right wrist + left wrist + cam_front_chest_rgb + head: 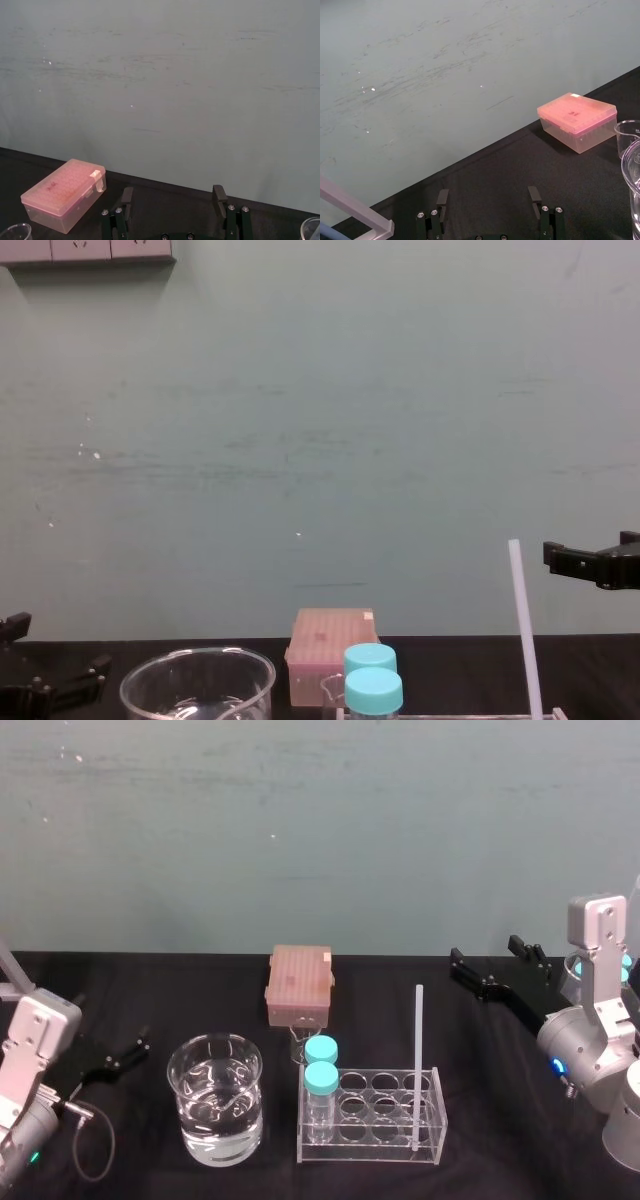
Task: Pick up the stirring rod with one hand, then place it down.
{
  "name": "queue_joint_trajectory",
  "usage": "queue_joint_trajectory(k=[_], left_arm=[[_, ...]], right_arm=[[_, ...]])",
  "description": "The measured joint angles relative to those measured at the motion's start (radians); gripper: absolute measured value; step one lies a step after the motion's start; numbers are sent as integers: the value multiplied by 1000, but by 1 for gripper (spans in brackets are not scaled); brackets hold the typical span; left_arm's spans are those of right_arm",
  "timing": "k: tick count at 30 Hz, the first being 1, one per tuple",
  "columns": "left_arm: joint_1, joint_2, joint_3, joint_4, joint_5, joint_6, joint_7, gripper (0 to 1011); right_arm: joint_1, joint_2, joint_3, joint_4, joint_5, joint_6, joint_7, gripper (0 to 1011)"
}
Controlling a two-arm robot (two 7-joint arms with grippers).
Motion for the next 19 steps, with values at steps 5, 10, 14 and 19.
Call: queue_joint_trajectory(k=[5, 10, 14, 19], left_arm=[[0, 0, 0, 0, 0, 0, 0, 1005], [0, 0, 0, 0, 0, 0, 0, 1005], [0, 0, 0, 0, 0, 0, 0, 1005], [0, 0, 0, 0, 0, 0, 0, 1005]], right_arm=[[0, 0, -1, -1, 0, -1, 0, 1003], [0, 1, -1, -1, 1, -3, -1, 1003], [1, 1, -2, -2, 1, -3, -2, 1003], [1, 1, -2, -2, 2, -4, -3, 1003]])
